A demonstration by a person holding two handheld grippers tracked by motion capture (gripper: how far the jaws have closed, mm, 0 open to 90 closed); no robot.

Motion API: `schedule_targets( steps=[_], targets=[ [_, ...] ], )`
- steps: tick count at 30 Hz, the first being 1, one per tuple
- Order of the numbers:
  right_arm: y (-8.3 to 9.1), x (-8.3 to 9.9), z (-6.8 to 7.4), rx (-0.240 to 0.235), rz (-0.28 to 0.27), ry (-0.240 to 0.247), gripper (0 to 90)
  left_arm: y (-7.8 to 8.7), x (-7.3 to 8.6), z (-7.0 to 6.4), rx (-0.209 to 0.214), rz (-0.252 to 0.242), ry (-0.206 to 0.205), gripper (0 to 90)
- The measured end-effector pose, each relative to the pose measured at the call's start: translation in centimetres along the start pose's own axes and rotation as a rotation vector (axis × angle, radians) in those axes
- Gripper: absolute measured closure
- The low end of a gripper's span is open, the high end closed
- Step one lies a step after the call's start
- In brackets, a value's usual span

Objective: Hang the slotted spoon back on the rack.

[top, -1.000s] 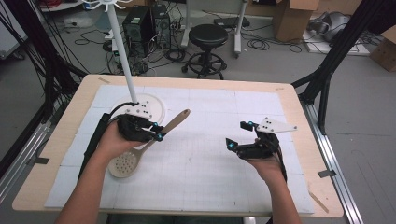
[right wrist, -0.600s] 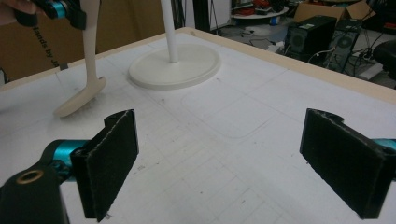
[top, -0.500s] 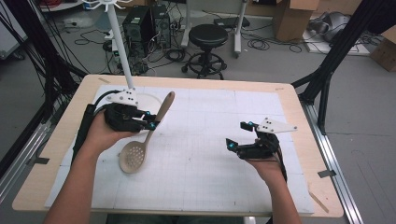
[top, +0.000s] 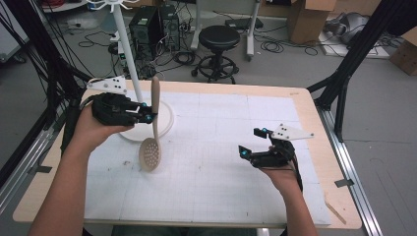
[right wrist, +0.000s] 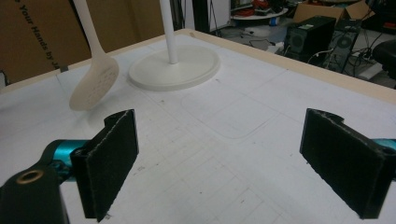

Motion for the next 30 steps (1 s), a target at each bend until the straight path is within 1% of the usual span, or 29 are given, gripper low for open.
schedule_targets(
  steps=[1,3,5,10,13,14,15,17,19,23,27,30],
  targets=[
    [0.0,0.0,0.0,-0.001,0.0,-0.001,10.6,0.2,-0.1,0.2,-0.007,-0.004,0.009,74.1],
    [0.1,0.0,0.0,0.002,-0.001,-0.005,10.6,0.8,-0.1,0.7,-0.017,0.001,0.011,74.1],
    [0.0,-0.1,0.0,-0.002,-0.001,-0.001,10.6,1.4,-0.2,1.2,-0.026,-0.015,0.027,74.1],
    [0.0,0.0,0.0,0.0,0.001,0.0,10.6,2.9,-0.2,2.4,-0.051,-0.025,0.048,74.1],
    [0.0,0.0,0.0,0.0,0.004,-0.003,10.6,3.9,-0.5,3.1,-0.06,-0.03,0.054,74.1],
    [0.0,0.1,0.0,0.002,0.006,-0.005,10.6,4.3,-0.6,3.3,-0.065,-0.029,0.049,74.1],
    [0.0,0.1,0.0,0.0,0.005,-0.002,10.6,4.7,-0.8,3.6,-0.075,-0.035,0.052,74.1],
    [0.0,0.0,0.0,-0.001,0.003,-0.003,10.6,5.3,-1.1,3.9,-0.081,-0.044,0.05,74.1],
    [0.0,0.0,0.0,0.002,0.005,-0.002,10.6,5.9,-1.3,4.4,-0.096,-0.034,0.044,74.1],
    [0.0,0.0,0.0,0.005,0.004,-0.003,10.6,7.0,-1.6,5.6,-0.142,-0.026,0.055,74.1],
    [0.0,0.1,-0.1,0.001,0.005,-0.005,10.6,7.9,-1.7,6.5,-0.177,-0.026,0.081,74.1],
    [-0.1,0.1,0.0,-0.001,0.007,-0.001,10.6,8.5,-2.0,7.1,-0.199,-0.027,0.085,74.1]
  ],
)
Point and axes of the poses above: each handheld gripper's, and its own axes: y roughly backward along the jaws, x roughly out of its underside, z roughly to its left, the point moved 4 cm from there along -y, roughly forward along the jaws, and after that the axes turned 10 degrees about -y, right-handed, at the moved point
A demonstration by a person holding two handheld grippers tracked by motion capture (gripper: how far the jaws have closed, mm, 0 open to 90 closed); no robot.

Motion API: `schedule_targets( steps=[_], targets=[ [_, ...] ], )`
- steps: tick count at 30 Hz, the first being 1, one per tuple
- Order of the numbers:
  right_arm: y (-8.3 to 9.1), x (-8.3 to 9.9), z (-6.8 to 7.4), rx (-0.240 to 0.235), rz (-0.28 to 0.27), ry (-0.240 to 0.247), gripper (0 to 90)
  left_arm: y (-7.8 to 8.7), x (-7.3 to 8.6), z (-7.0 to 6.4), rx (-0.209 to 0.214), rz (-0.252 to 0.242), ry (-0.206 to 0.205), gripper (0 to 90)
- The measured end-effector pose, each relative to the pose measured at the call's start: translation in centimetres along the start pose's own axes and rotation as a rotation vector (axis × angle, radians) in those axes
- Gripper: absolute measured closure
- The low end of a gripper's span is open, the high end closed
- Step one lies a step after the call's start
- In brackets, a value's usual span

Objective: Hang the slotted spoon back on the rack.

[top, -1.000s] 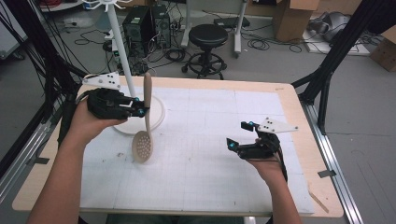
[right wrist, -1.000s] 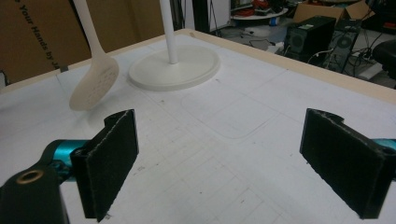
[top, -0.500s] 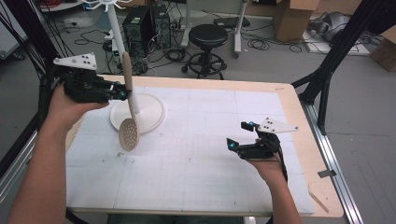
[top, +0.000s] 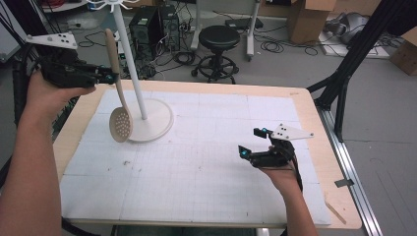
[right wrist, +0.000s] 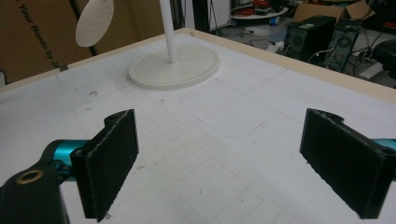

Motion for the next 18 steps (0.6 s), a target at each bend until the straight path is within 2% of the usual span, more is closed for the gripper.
schedule_targets(
  steps=[8,12,18],
  targets=[
    [0.1,0.0,0.0,0.0,-0.001,-0.005,10.6,1.1,-1.2,2.2,-0.071,0.017,0.027,74.1],
    [0.1,-0.1,-0.1,-0.002,-0.006,-0.003,10.6,1.8,-1.2,3.4,-0.118,0.036,0.05,74.1],
    [0.1,0.1,-0.2,0.0,-0.001,-0.009,10.6,2.4,-1.3,4.7,-0.158,0.062,0.071,74.1]
  ],
)
Point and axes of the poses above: each handheld gripper's, and its own axes: y roughly backward along the jaws, x roughly out of its underside, z roughly to its left, the point moved 4 cm from there along -y, roughly forward along the jaws, and after that the axes turned 10 degrees about -y, right-handed, at the moved point
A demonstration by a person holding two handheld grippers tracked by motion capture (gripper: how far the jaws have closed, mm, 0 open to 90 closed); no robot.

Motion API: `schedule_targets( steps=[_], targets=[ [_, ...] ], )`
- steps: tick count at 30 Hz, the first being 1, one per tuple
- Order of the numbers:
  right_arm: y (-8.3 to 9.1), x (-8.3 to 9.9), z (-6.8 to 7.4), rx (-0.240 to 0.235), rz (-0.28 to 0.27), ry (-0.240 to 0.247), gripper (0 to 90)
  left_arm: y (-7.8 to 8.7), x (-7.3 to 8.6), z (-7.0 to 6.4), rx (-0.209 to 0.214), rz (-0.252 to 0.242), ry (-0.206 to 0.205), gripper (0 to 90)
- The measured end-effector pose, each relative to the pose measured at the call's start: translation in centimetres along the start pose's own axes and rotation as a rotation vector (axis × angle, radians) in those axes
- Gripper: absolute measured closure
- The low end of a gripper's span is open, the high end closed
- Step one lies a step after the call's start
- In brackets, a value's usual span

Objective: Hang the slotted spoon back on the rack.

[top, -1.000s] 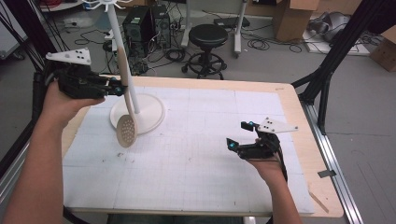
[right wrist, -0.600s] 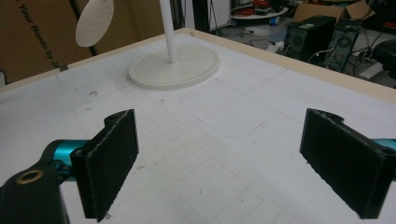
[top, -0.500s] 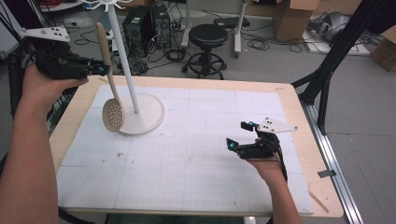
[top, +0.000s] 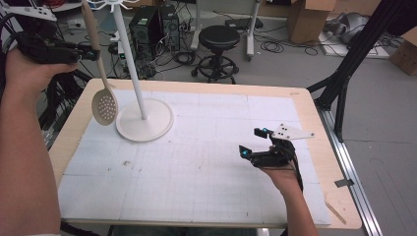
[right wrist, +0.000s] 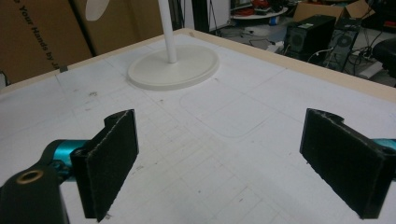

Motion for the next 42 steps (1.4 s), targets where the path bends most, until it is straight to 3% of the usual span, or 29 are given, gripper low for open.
schedule_targets(
  steps=[10,18,22,32,36,42],
  targets=[
    [0.0,0.0,-0.1,0.005,0.0,0.0,10.6,-1.3,-0.4,0.3,0.002,0.035,-0.004,74.1],
    [0.0,0.0,-0.1,0.001,0.001,-0.003,10.6,-2.6,-0.8,-0.6,0.022,0.045,-0.021,74.1],
    [0.1,0.0,-0.1,0.002,-0.002,0.005,10.6,-2.8,-0.9,-0.7,0.024,0.042,-0.011,74.1],
    [0.1,0.0,0.0,0.003,0.0,0.003,10.6,-3.0,-0.5,-0.1,-0.017,0.077,0.0,74.0],
    [0.2,0.1,0.0,0.003,-0.001,-0.001,10.6,-2.8,-0.2,0.3,-0.021,0.069,0.017,74.0],
    [0.1,0.1,0.0,0.004,0.003,0.001,10.6,-3.0,-0.2,0.3,-0.049,0.073,-0.001,71.7]
  ],
)
Point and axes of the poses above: each handheld gripper's, and its own axes: y roughly backward along the jaws, x roughly out of its underside, z roughly to its left, the point moved 4 cm from there along -y, roughly forward along the jaws, and after that the axes turned 10 degrees about -y, right-handed, at the moved point
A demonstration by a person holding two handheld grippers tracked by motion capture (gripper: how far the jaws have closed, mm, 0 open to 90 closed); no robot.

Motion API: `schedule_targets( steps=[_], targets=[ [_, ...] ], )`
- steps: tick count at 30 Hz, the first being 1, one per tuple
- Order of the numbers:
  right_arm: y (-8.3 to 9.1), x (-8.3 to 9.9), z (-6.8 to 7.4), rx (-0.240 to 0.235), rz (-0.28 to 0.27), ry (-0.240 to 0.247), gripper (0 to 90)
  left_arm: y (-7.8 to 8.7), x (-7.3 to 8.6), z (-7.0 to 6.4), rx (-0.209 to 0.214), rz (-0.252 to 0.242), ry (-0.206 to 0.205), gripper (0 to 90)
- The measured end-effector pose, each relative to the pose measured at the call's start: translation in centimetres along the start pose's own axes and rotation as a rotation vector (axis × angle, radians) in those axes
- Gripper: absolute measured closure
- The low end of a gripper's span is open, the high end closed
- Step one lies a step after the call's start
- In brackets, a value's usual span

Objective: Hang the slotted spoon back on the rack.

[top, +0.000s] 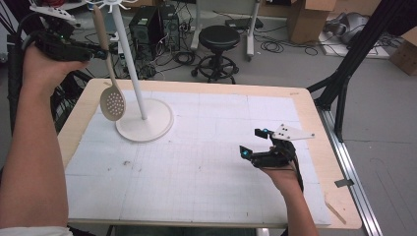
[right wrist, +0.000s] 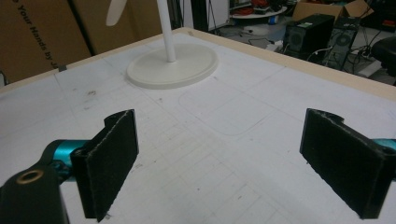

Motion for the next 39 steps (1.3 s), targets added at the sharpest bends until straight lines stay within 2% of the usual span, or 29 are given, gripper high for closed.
schedule_targets(
  steps=[3,7,14,19,24,29,39],
  targets=[
    [0.0,0.0,0.0,0.001,-0.002,0.004,10.6,0.2,-0.1,-0.2,-0.011,-0.001,0.012,62.5],
    [0.1,0.0,0.1,-0.001,-0.004,0.0,10.6,0.4,0.0,-0.8,0.007,-0.023,0.015,57.1],
    [0.1,-0.1,0.2,-0.006,-0.004,0.004,10.6,0.4,1.1,-1.9,0.022,-0.049,0.016,51.6],
    [0.2,-0.1,0.2,-0.005,-0.006,0.005,10.6,0.6,1.9,-2.6,0.027,-0.065,0.02,42.8],
    [0.0,-0.1,0.3,-0.005,0.0,0.009,10.6,1.4,2.4,-3.1,0.029,-0.106,0.021,36.5],
    [-0.1,0.0,0.4,-0.004,0.002,0.011,10.6,1.8,2.8,-3.5,0.043,-0.132,0.04,32.4],
    [-0.1,0.0,0.4,-0.006,0.004,0.011,10.6,1.5,2.5,-5.6,0.068,-0.141,-0.012,27.1]
  ],
)
Point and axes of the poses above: each handheld gripper's, and its own axes: y roughly backward along the jaws, x roughly out of its underside, z roughly to its left, the point moved 4 cm from there along -y, roughly forward along the jaws, and after that the axes turned 10 degrees about -y, right-handed, at the moved point
